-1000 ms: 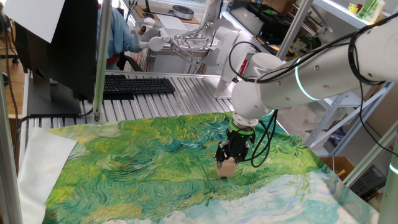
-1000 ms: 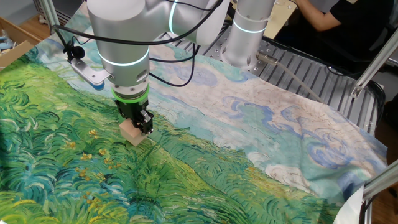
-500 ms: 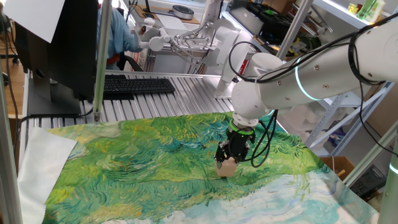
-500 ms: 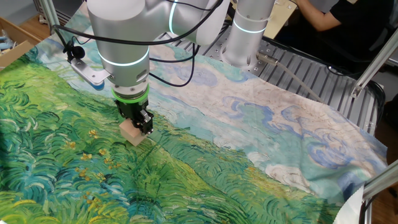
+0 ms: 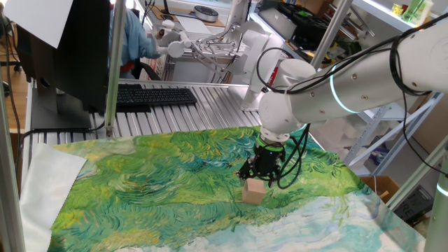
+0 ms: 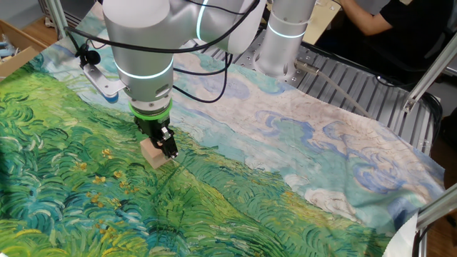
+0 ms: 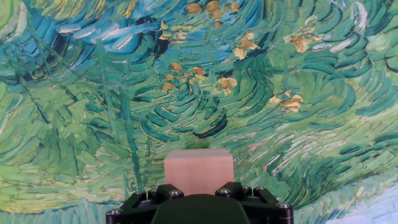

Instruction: Pick up the small block on the left and move it to the right

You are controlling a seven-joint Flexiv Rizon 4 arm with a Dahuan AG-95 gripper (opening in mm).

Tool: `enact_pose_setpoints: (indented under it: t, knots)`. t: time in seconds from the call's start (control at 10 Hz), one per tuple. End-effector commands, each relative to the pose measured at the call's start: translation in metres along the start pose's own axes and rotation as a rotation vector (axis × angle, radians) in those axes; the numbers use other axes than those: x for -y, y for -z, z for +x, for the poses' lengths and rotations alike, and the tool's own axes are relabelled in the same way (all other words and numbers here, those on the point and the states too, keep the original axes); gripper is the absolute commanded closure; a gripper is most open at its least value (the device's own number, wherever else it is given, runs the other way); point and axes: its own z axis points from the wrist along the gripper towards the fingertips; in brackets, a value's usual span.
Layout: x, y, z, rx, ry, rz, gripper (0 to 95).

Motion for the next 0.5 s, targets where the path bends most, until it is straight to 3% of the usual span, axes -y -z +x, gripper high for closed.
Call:
enact_pose_setpoints:
  t: [0.1,0.5]
  knots:
    - [0.0001,-0.0002,-0.0002,0.005,0.018,0.001,0.0]
    - [-0.0018,0.0094,0.0024,0.006,0.030,-0.001,0.0]
